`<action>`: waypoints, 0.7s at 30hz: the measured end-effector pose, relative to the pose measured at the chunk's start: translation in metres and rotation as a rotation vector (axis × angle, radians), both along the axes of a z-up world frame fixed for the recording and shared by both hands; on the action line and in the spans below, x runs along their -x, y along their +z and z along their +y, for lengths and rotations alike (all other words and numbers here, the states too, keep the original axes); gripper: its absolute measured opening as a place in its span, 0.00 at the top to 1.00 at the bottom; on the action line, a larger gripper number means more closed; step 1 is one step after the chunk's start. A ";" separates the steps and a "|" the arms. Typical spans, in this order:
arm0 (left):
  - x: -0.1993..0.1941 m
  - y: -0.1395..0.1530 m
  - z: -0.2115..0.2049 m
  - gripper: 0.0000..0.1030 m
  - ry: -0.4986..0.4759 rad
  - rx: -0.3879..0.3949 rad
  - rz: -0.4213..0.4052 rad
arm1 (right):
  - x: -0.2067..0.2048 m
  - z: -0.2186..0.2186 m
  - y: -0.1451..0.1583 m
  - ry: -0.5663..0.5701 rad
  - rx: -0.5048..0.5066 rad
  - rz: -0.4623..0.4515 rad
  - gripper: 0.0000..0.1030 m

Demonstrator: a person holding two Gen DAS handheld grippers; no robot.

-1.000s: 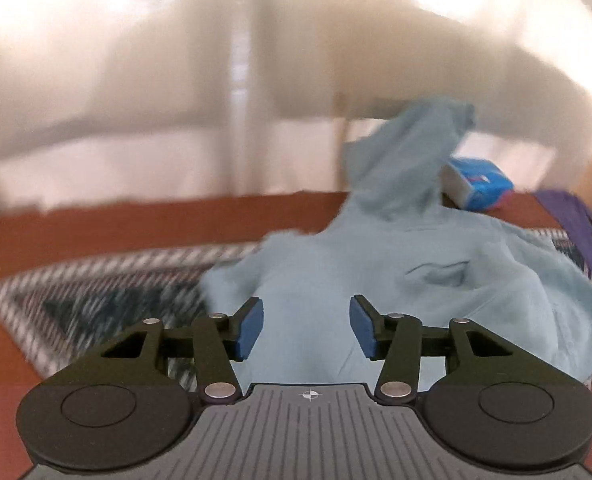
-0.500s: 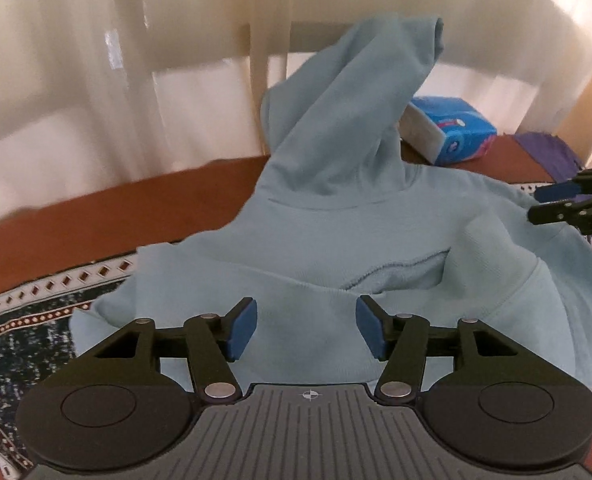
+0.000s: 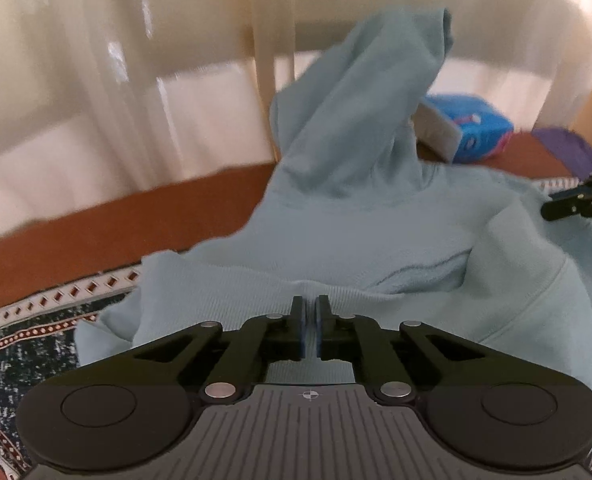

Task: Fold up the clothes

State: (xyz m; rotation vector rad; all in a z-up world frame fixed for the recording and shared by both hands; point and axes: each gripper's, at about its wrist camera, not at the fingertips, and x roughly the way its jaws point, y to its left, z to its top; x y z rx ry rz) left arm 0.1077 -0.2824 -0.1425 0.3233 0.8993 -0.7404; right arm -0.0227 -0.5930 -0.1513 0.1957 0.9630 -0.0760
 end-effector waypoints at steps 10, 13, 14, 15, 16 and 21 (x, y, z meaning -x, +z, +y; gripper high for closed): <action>-0.016 0.036 0.010 1.00 0.099 0.124 -0.068 | 0.018 -0.003 0.029 -0.074 0.024 -0.119 0.94; -0.028 0.038 0.008 1.00 0.102 0.123 -0.038 | 0.015 -0.005 0.029 -0.083 0.024 -0.122 0.94; -0.030 0.037 0.008 1.00 0.081 0.121 -0.003 | 0.014 -0.006 0.029 -0.084 0.023 -0.123 0.94; -0.031 0.035 0.006 0.78 0.056 0.114 0.031 | 0.013 -0.005 0.028 -0.078 0.024 -0.119 0.94; -0.030 0.032 0.005 0.77 0.033 0.098 0.054 | 0.013 -0.004 0.027 -0.071 0.028 -0.111 0.94; -0.009 0.015 -0.007 0.27 -0.071 0.010 0.047 | 0.012 -0.005 0.018 -0.080 0.013 -0.096 0.94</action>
